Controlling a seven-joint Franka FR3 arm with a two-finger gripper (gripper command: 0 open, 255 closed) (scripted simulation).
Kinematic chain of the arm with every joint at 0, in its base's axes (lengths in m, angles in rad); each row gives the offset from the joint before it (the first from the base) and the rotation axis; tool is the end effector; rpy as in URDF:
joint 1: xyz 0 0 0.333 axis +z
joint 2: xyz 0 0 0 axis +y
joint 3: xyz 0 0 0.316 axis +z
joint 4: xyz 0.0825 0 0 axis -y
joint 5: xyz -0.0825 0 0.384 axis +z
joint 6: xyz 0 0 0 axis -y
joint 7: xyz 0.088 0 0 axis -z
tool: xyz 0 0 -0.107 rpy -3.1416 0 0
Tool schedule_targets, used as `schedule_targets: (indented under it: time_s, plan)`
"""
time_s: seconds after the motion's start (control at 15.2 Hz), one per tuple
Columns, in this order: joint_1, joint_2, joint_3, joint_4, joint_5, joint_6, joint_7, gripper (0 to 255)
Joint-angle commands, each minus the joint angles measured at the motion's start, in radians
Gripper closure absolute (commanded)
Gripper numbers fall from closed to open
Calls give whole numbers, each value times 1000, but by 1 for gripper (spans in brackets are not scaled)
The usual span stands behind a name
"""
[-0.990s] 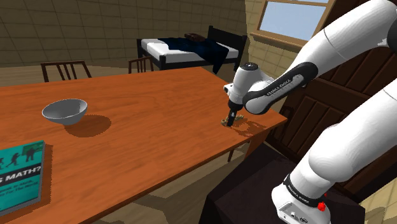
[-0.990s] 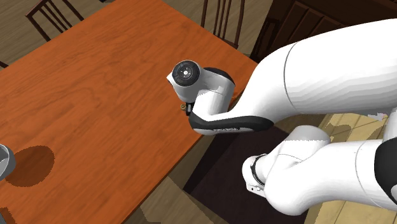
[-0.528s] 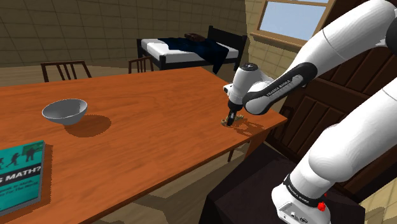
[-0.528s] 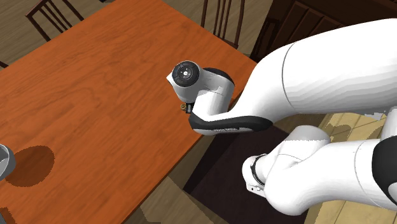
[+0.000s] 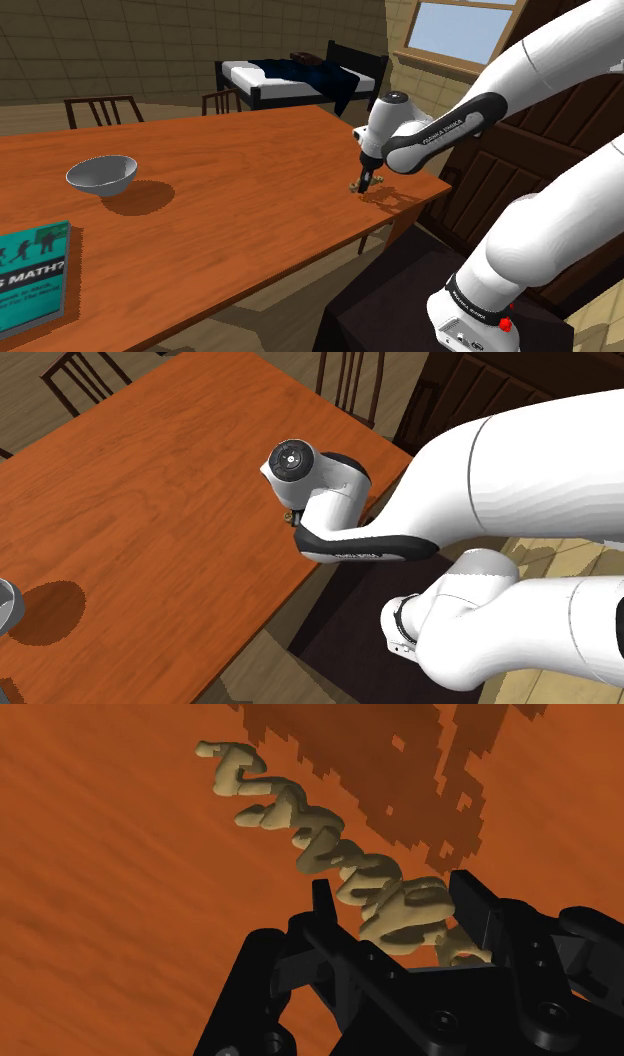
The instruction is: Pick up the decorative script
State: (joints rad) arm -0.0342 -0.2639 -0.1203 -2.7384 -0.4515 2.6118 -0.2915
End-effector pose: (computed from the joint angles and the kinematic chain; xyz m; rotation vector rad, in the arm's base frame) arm 0.3967 -0.0498 0.3132 2.7969 0.7357 0.1252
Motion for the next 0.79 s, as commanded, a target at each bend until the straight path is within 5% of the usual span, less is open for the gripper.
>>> schedule_targets:
  time_s: [0.0, 0.73]
  plan:
    - [7, -29, -2, 7, 18, -36, -19, 255]
    - [32, -137, -5, 54, 74, -187, -75, 255]
